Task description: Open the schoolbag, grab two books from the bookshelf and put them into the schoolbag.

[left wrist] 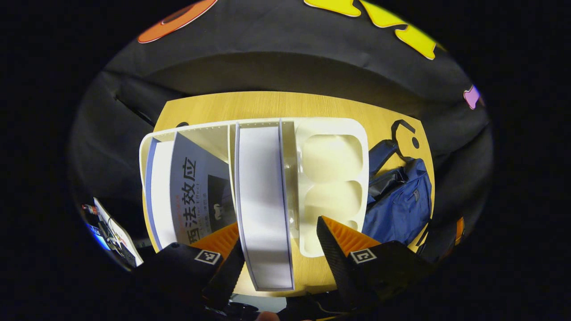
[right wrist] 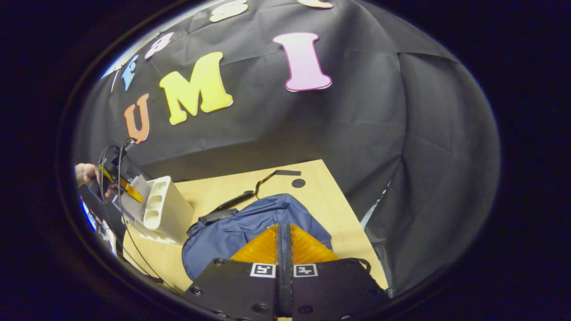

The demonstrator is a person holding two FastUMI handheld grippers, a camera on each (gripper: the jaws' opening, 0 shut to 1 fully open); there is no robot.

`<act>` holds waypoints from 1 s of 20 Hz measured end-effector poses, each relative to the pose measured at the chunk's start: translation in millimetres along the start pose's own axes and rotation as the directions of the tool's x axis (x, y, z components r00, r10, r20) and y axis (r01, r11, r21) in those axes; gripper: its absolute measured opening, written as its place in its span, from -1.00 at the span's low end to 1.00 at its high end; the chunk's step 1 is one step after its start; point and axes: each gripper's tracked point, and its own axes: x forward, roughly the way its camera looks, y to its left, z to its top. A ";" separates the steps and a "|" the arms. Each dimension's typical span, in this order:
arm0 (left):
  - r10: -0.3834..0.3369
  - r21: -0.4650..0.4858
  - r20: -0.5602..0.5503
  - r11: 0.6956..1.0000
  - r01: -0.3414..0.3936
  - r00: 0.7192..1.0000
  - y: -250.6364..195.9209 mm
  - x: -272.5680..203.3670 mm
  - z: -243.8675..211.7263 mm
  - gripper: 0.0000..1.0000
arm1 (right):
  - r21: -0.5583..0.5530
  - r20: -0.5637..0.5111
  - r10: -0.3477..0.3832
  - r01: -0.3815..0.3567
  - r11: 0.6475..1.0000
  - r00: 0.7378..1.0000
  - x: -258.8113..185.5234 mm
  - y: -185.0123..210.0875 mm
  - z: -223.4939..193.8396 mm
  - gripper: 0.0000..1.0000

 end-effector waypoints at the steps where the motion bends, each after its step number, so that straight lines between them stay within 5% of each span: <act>1: 0.006 0.010 0.007 1.000 -0.006 1.000 1.1 -0.3 0.6 0.80 | -0.019 -0.007 0.025 -0.025 0.999 1.000 -0.2 13.0 -8.9 -0.99; 4: 0.042 0.040 0.057 0.998 -0.044 0.997 8.1 -5.0 4.7 0.79 | -0.108 -0.040 0.064 -0.068 0.992 0.997 -2.8 49.3 -38.4 -0.86; 9: 0.085 0.041 0.123 0.995 -0.090 0.989 21.3 -26.8 4.9 0.83 | -0.249 -0.071 0.170 -0.182 0.951 0.983 -7.7 114.2 -88.7 0.96; 18: 0.099 0.055 0.312 0.991 -0.121 0.945 34.3 -79.3 6.4 0.82 | -0.623 -0.229 0.185 -0.290 0.726 0.956 8.5 174.7 -246.3 0.93; 20: 0.092 0.040 0.342 0.993 -0.113 0.935 36.6 -86.5 5.5 0.82 | -0.643 -0.220 0.165 -0.270 0.717 0.962 20.8 183.8 -266.8 0.90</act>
